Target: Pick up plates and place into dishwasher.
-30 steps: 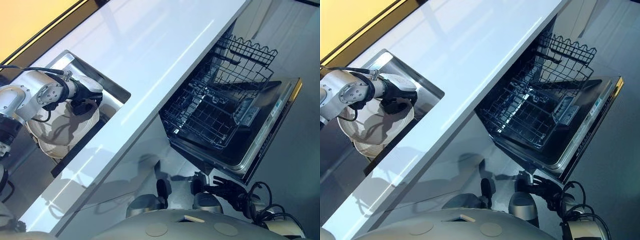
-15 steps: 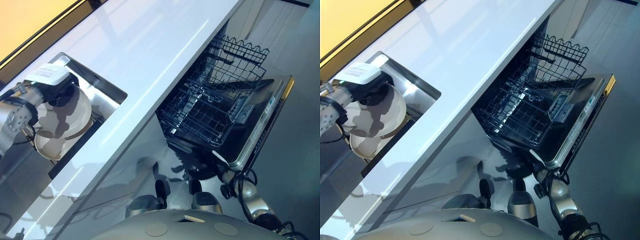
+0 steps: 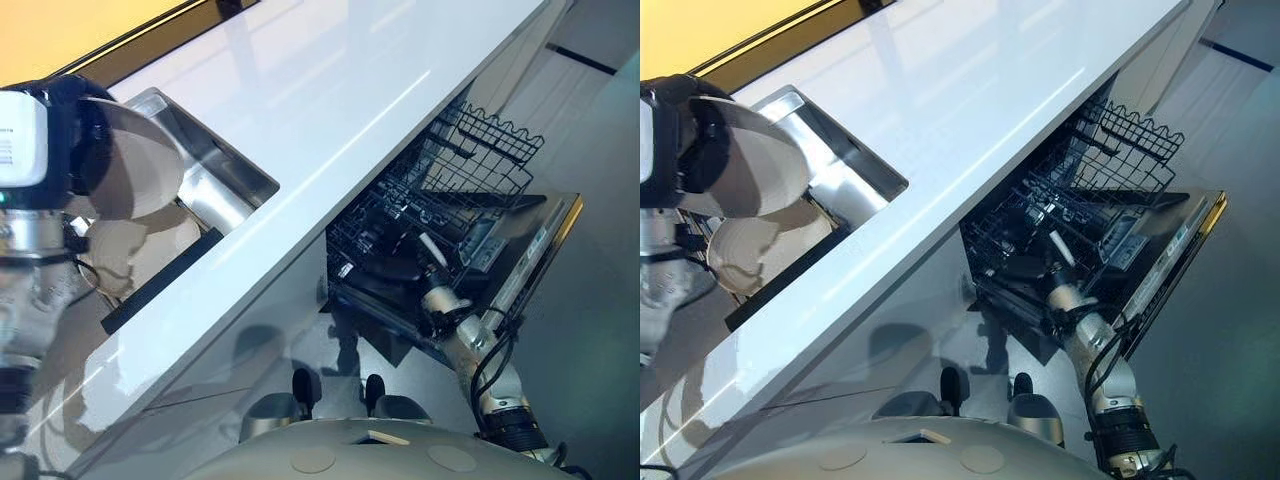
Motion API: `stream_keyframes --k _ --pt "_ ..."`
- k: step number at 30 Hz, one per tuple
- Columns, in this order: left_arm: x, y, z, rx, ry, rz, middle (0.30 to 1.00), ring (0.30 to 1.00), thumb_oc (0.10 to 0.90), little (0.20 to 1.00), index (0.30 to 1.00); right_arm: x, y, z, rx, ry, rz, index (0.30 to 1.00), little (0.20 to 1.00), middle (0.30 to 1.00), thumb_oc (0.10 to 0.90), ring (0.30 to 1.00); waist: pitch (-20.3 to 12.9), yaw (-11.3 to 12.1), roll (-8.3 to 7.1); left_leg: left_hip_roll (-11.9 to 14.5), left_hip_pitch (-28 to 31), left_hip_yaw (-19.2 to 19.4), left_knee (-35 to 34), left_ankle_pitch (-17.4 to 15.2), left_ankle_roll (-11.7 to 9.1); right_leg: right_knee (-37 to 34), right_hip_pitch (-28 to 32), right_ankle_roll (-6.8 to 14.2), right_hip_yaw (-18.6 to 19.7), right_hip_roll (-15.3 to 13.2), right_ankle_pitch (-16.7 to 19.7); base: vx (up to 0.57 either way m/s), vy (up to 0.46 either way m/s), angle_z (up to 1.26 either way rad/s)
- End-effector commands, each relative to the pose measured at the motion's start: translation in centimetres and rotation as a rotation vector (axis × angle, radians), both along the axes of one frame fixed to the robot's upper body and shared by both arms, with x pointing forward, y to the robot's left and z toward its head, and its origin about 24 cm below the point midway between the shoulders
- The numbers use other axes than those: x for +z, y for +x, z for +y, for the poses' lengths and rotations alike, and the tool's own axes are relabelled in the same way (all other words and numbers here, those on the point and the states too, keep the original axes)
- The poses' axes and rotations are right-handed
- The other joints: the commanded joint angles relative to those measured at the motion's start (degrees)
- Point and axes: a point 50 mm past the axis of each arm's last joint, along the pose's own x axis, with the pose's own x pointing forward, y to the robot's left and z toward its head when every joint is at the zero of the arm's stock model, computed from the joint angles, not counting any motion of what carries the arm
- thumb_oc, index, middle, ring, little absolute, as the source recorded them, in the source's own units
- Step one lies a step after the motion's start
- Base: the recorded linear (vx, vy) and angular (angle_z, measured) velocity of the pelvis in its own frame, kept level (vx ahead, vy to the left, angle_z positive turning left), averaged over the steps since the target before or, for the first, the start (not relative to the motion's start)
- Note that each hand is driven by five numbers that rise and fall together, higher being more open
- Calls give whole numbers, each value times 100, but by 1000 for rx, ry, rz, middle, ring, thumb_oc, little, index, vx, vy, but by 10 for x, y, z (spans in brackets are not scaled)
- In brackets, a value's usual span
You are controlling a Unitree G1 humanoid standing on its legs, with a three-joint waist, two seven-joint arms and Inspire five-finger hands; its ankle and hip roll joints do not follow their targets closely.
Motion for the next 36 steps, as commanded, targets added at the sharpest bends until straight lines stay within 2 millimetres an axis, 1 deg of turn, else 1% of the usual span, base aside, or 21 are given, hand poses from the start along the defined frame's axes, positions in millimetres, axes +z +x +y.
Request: stream_keyframes --k 1,4,5,6,7,8,9,10,11,13,14,15,18,22,24,29,36 --pt "41 -2 -5 -5 25 -319 300 300 100 200 300 88 6 -7 -105 -108 -509 900 900 900 800 900 -632 -172 242 -115 219 -47 12 -849 185 658 -321 109 -80 218 -765 -47 -20 -3" --pt "51 0 -20 -65 20 -393 300 300 100 200 300 118 3 -5 -158 -167 -702 900 900 900 800 900 -654 -175 256 -100 207 -35 12 -795 174 697 -348 70 -52 249 -736 -47 -16 -7" --pt "60 1 -27 -99 10 -427 300 300 100 200 300 133 1 -1 -135 -193 -796 900 900 900 800 900 -679 -174 259 -100 205 -37 19 -794 167 706 -349 59 -36 260 -740 -31 -10 -9" --pt "61 2 -28 -105 5 -433 300 300 100 200 300 136 0 0 -120 -194 -814 900 900 900 800 900 -684 -171 260 -99 204 -36 20 -795 164 706 -349 59 -34 261 -741 -32 -10 -6" --pt "65 4 -33 -129 -7 -455 300 300 100 200 300 143 0 4 -75 -193 -845 900 900 900 800 900 -697 -166 260 -98 203 -32 22 -795 155 706 -345 59 -28 262 -743 -32 -10 -1" --pt "70 7 -39 -157 -27 -477 300 300 100 200 300 149 2 12 36 -164 -860 900 900 900 800 900 -714 -154 256 -98 200 -36 25 -794 140 704 -338 51 -19 266 -749 -39 -14 1" --pt "73 9 -43 -175 -37 -486 300 300 100 200 300 150 4 18 121 -111 -839 900 900 900 800 900 -729 -148 249 -96 201 -35 23 -792 131 705 -335 49 -21 267 -750 -33 -15 1" --pt "74 10 -44 -182 -42 -489 300 300 100 200 300 151 5 21 160 -89 -828 900 900 900 800 900 -735 -146 245 -95 200 -36 23 -791 126 706 -334 48 -22 267 -752 0 0 0" --pt "76 13 -49 -203 -54 -498 300 300 100 200 300 150 8 31 266 -32 -800 900 900 900 800 900 -754 -145 231 -95 200 -40 21 -788 115 704 -330 45 -23 268 -754 0 0 0" --pt "76 17 -55 -229 -70 -500 300 300 100 200 300 151 11 45 399 21 -764 900 900 900 800 900 -776 -137 204 -90 196 -41 16 -784 98 686 -318 43 -41 263 -751 -16 -13 0" --pt "77 19 -58 -239 -76 -504 300 300 100 200 300 152 11 50 427 31 -760 900 900 900 800 900 -781 -134 195 -89 194 -45 15 -781 95 679 -314 41 -47 261 -750 -33 -29 1" --pt "77 23 -64 -260 -85 -495 300 300 100 200 300 153 13 61 504 64 -735 900 900 900 800 900 -809 -122 174 -84 193 -53 16 -776 79 677 -307 41 -63 260 -751 0 0 0" --pt "75 32 -76 -303 -101 -479 300 300 100 200 300 154 18 74 594 97 -702 900 900 900 800 900 -844 -103 129 -82 188 -66 17 -761 63 670 -290 43 -88 255 -743 -20 -36 5" --pt "71 42 -88 -344 -116 -432 300 300 100 200 300 156 21 84 639 133 -702 900 900 900 800 900 -864 -95 102 -72 207 -69 12 -753 57 651 -255 49 -113 254 -729 -8 -23 2" --pt "68 47 -94 -375 -137 -407 300 300 100 200 300 160 21 87 637 155 -738 900 900 900 800 900 -872 -86 95 -66 217 -67 12 -755 58 638 -235 51 -118 256 -721 -7 -16 2" --pt "53 56 -113 -441 -172 -325 300 300 100 200 300 166 25 98 583 224 -783 900 900 900 800 900 -863 -67 97 -67 272 -68 20 -801 59 595 -160 72 -116 257 -741 0 0 0" --pt "36 60 -125 -484 -229 -260 300 300 100 200 300 162 29 105 516 303 -757 900 900 900 800 900 -844 -48 110 -57 295 -63 13 -793 58 563 -113 69 -132 263 -728 1 -1 -1"
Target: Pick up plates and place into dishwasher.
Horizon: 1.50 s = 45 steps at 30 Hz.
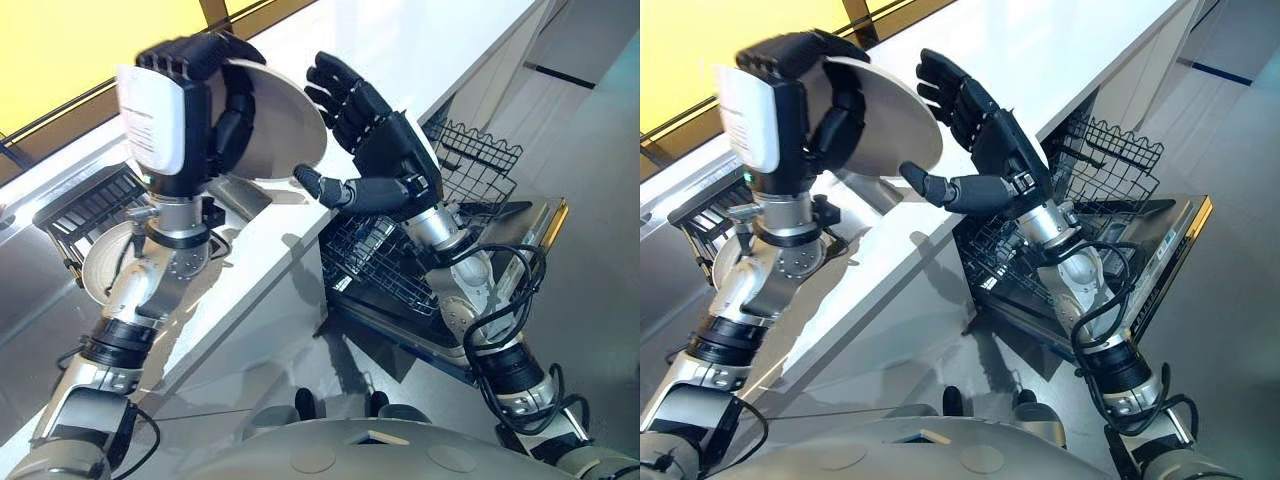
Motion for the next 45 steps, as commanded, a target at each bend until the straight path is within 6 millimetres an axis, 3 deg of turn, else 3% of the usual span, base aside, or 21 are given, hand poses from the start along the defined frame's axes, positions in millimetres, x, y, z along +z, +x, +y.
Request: stream_keyframes --k 1,10,11,12,16,21,29,32,33,34,35,40,45 --pt "36 14 -5 -56 -82 -132 300 300 100 200 300 40 0 7 14 188 -178 900 900 900 800 900 -552 17 0 -72 178 -45 11 -802 78 563 -229 78 -184 236 -732 0 0 0" --pt "31 10 -23 -138 -93 -128 300 300 100 200 300 13 9 23 26 121 19 900 900 900 800 900 -531 29 -21 -77 169 -88 10 -790 79 571 -221 68 -229 234 -737 5 0 2" --pt "31 10 -24 -141 -92 -132 300 300 100 200 300 10 9 24 24 113 35 460 387 460 287 460 -531 29 -23 -76 168 -93 10 -790 79 573 -221 67 -236 233 -739 0 0 0" --pt "32 9 -25 -146 -91 -142 300 300 100 200 300 5 10 23 24 108 62 300 200 300 100 300 -528 28 -30 -73 167 -93 10 -789 77 571 -218 69 -245 228 -742 0 0 0" --pt "36 5 -26 -153 -88 -169 300 300 100 200 300 -7 12 23 17 78 119 300 200 300 100 300 -519 25 -44 -63 168 -101 10 -788 70 564 -205 67 -264 229 -743 0 0 0" --pt "33 3 -28 -183 -103 -137 300 300 100 200 300 -7 11 20 6 104 124 300 200 300 100 300 -492 33 -43 -62 170 -138 10 -779 70 571 -200 65 -281 235 -747 0 0 0" --pt "14 3 -39 -268 -128 41 300 300 100 200 300 -7 9 19 -21 140 110 300 200 300 100 300 -432 65 -38 -71 206 -164 10 -782 80 528 -152 70 -302 240 -732 0 0 0" --pt "-4 5 -40 -294 -185 193 300 300 100 200 300 -10 6 14 -38 149 109 300 200 300 100 300 -412 74 -40 -67 221 -162 10 -784 76 485 -129 87 -297 241 -707 0 0 0" --pt "-10 6 -40 -300 -193 241 371 371 182 282 371 -10 6 13 -43 147 106 300 200 300 100 300 -406 77 -36 -65 223 -159 10 -783 71 476 -125 93 -299 241 -701 0 0 0" --pt "-21 10 -37 -324 -247 381 808 808 693 793 808 -11 5 9 -54 147 100 300 200 300 100 300 -390 86 -29 -60 218 -155 10 -773 66 466 -127 97 -301 241 -690 0 0 0" --pt "-30 11 -35 -339 -276 462 900 900 800 900 900 -12 4 7 -62 148 98 300 200 300 100 300 -386 92 -22 -59 215 -156 10 -768 66 456 -124 101 -303 242 -686 0 0 0" --pt "-75 14 -29 -341 -376 786 900 900 800 900 900 -10 4 -10 -129 171 66 300 200 300 100 300 -343 138 -4 -48 216 -157 10 -748 73 440 -109 101 -373 236 -672 0 0 0" --pt "-90 18 -14 -312 -460 882 900 900 800 900 900 -2 10 -28 -254 170 3 300 200 300 100 300 -342 169 6 -49 223 -166 10 -734 61 401 -93 110 -445 215 -646 0 0 0"
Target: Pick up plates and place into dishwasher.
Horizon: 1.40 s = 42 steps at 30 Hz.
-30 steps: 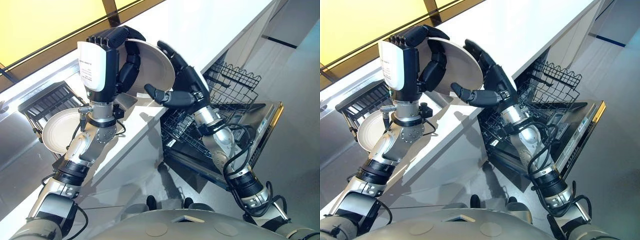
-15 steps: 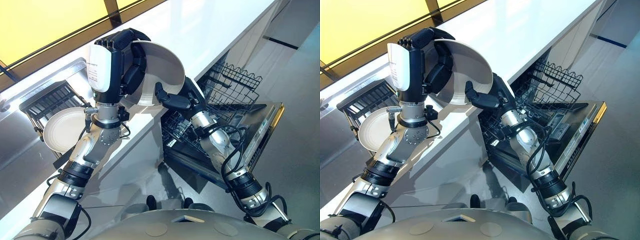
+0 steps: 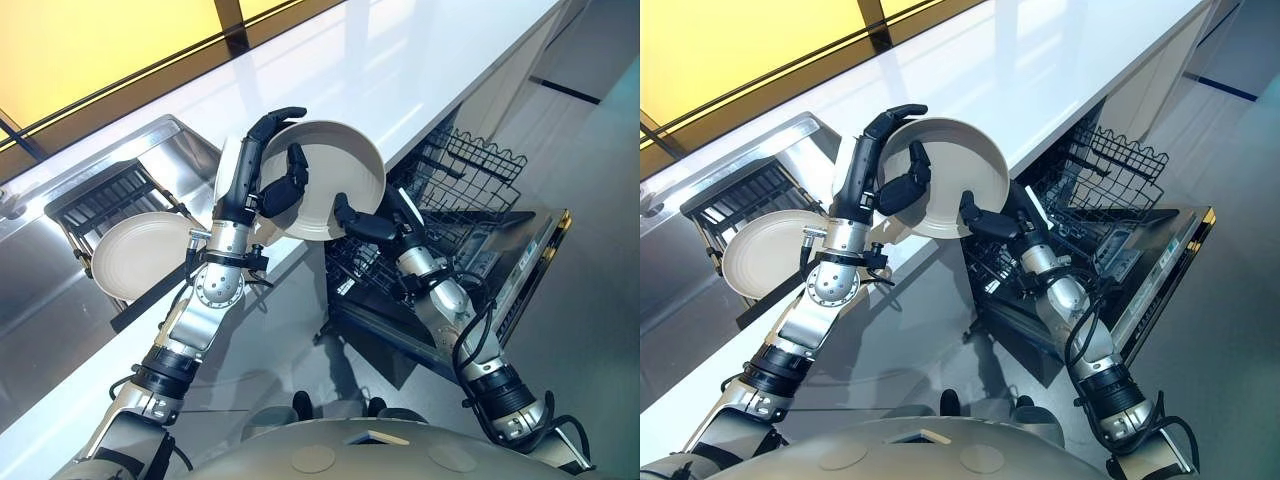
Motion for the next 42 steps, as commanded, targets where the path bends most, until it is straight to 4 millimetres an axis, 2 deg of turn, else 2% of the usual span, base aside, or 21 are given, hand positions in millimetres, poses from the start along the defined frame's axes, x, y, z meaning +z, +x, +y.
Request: stream_keyframes --k 1,6,9,10,11,12,14,16,17,18,21,24,25,28,30,32,33,37,42 --pt "-25 15 16 52 -10 163 900 900 800 900 900 97 10 -6 -98 214 -528 300 200 300 100 300 -332 35 65 -48 166 -82 14 -751 52 391 -189 107 -335 219 -639 11 -16 3" --pt "-17 16 40 89 -33 175 900 900 800 900 900 113 13 -37 -288 142 -624 300 200 300 100 300 -349 73 74 -33 164 -81 14 -758 47 352 -175 114 -386 206 -626 3 -11 3" --pt "-5 17 60 140 -40 137 900 900 800 900 900 124 13 -58 -440 45 -704 300 200 300 100 300 -370 92 78 -27 161 -94 14 -762 32 332 -167 120 -410 201 -627 8 -6 7" --pt "4 18 72 181 -28 107 900 900 800 900 900 129 12 -70 -546 -39 -753 300 200 300 100 300 -380 98 87 -27 164 -102 14 -765 22 323 -157 128 -414 200 -628 10 7 4" --pt "5 18 74 193 -27 98 900 900 800 900 900 130 12 -72 -574 -58 -766 300 200 300 100 300 -379 98 88 -27 166 -102 14 -765 20 323 -155 130 -414 200 -629 0 0 0" --pt "13 18 86 236 -19 66 900 900 800 900 900 132 12 -86 -688 -130 -789 300 200 300 100 300 -393 114 95 -28 175 -123 14 -769 14 330 -146 129 -418 201 -638 0 0 0" --pt "18 17 95 271 -7 46 900 900 800 900 900 135 13 -99 -777 -172 -794 300 200 300 100 300 -396 127 98 -27 184 -135 14 -774 8 335 -132 132 -430 200 -652 17 10 0" --pt "27 14 110 328 3 19 900 900 800 900 900 139 13 -123 -916 -236 -782 300 200 300 100 300 -402 150 99 -28 153 -157 14 -732 5 344 -160 123 -448 198 -618 22 19 6" --pt "32 12 122 369 15 10 900 900 800 900 900 141 12 -142 -1022 -287 -767 300 200 300 100 300 -421 175 98 -29 178 -186 14 -785 -3 331 -124 136 -454 193 -664 35 17 7" --pt "33 12 123 377 17 8 900 900 800 900 900 141 12 -144 -1041 -296 -766 300 200 300 100 300 -409 178 98 -29 155 -181 14 -737 -3 341 -150 128 -461 191 -623 35 13 6" --pt "37 8 142 442 42 6 900 900 800 900 900 145 9 -173 -1198 -386 -718 300 200 300 100 300 -410 220 90 -39 155 -227 14 -736 -13 346 -144 134 -490 184 -624 34 14 6" --pt "37 6 159 502 75 23 900 900 800 900 900 141 11 -200 -1308 -497 -612 300 200 300 100 300 -407 249 77 -55 162 -261 14 -737 -30 352 -132 145 -504 177 -626 72 26 6" --pt "36 4 167 532 102 34 900 900 800 900 900 137 11 -217 -1351 -562 -538 300 200 300 100 300 -413 269 68 -64 164 -287 14 -737 -39 349 -126 151 -510 175 -623 105 38 5" --pt "37 3 175 564 131 44 900 900 800 900 900 133 10 -233 -1393 -626 -463 300 200 300 100 300 -406 282 65 -68 171 -305 14 -734 -49 359 -129 157 -528 161 -621 78 27 7" --pt "38 2 186 602 166 62 900 900 800 900 900 123 8 -254 -1425 -733 -336 300 200 300 100 300 -389 311 61 -75 184 -326 14 -724 -55 406 -137 169 -550 140 -628 147 36 4" --pt "38 2 190 615 173 71 900 900 800 900 900 117 8 -261 -1416 -773 -268 300 200 300 100 300 -368 318 60 -81 189 -340 14 -716 -57 428 -142 176 -558 125 -630 141 35 4" --pt "38 1 193 629 185 83 900 900 800 900 900 108 8 -269 -1391 -848 -181 300 200 300 100 300 -347 339 61 -90 221 -376 15 -754 -58 467 -133 187 -559 107 -681 102 42 5" --pt "37 2 196 649 177 98 900 900 800 900 900 101 13 -274 -1323 -986 -76 300 200 300 100 300 -200 370 90 -119 165 -442 77 -720 -48 647 -257 187 -537 53 -704 127 61 10" --pt "42 6 197 656 169 77 900 900 800 900 900 115 24 -278 -1300 -1125 -56 300 200 300 100 300 88 435 145 -176 -195 -519 409 -742 -12 930 -606 173 -441 -9 -700 35 58 8"
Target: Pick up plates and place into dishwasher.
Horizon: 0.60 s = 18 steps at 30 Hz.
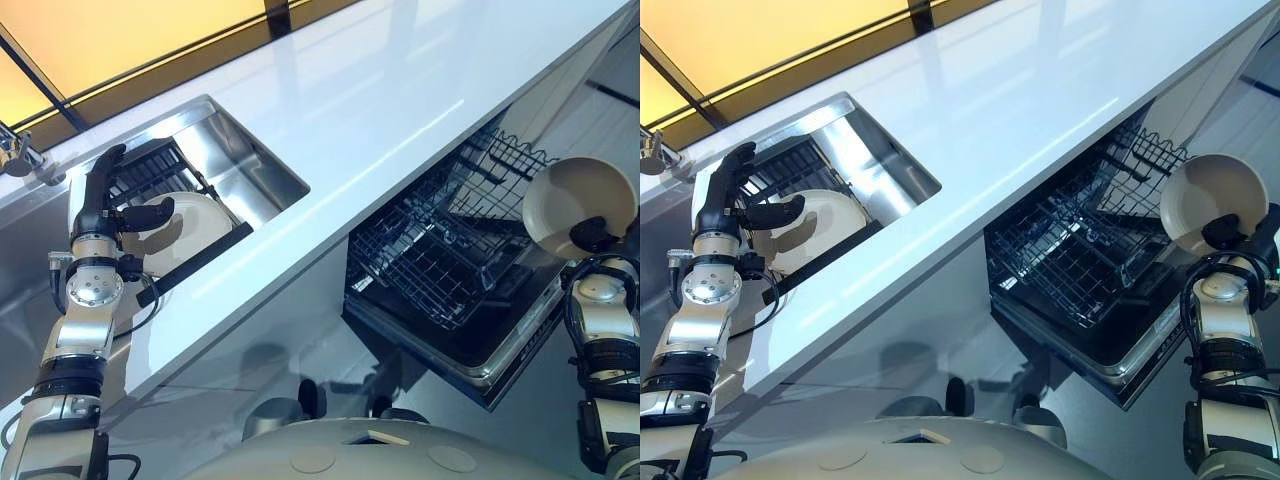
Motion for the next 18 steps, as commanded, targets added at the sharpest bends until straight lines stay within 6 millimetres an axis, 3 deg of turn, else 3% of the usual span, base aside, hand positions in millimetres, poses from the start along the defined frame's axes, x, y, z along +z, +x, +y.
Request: stream_keyframes --k 1,9,13,18 --pt "63 17 11 12 123 -226 900 900 800 900 900 115 34 -17 45 -333 -189 300 200 300 100 300 -130 184 129 -69 -39 -70 463 -849 -72 967 -661 120 23 85 -636 -5 51 12" --pt "96 13 21 14 154 -378 900 900 800 900 900 154 50 -20 38 -491 -118 300 200 300 100 300 356 446 170 -134 -709 -294 813 -783 -40 1161 -1139 61 122 50 -606 -27 28 16" --pt "106 9 22 22 162 -444 900 900 800 900 900 155 54 -23 30 -534 -12 300 200 300 100 300 477 526 173 -121 -876 -331 792 -708 -64 1176 -1281 48 91 31 -598 -48 20 16" --pt "120 5 22 42 168 -528 900 900 800 900 900 144 57 -29 13 -555 261 300 200 300 100 300 701 593 185 -99 -1182 -332 809 -604 -68 1275 -1584 16 56 1 -568 -112 21 11"
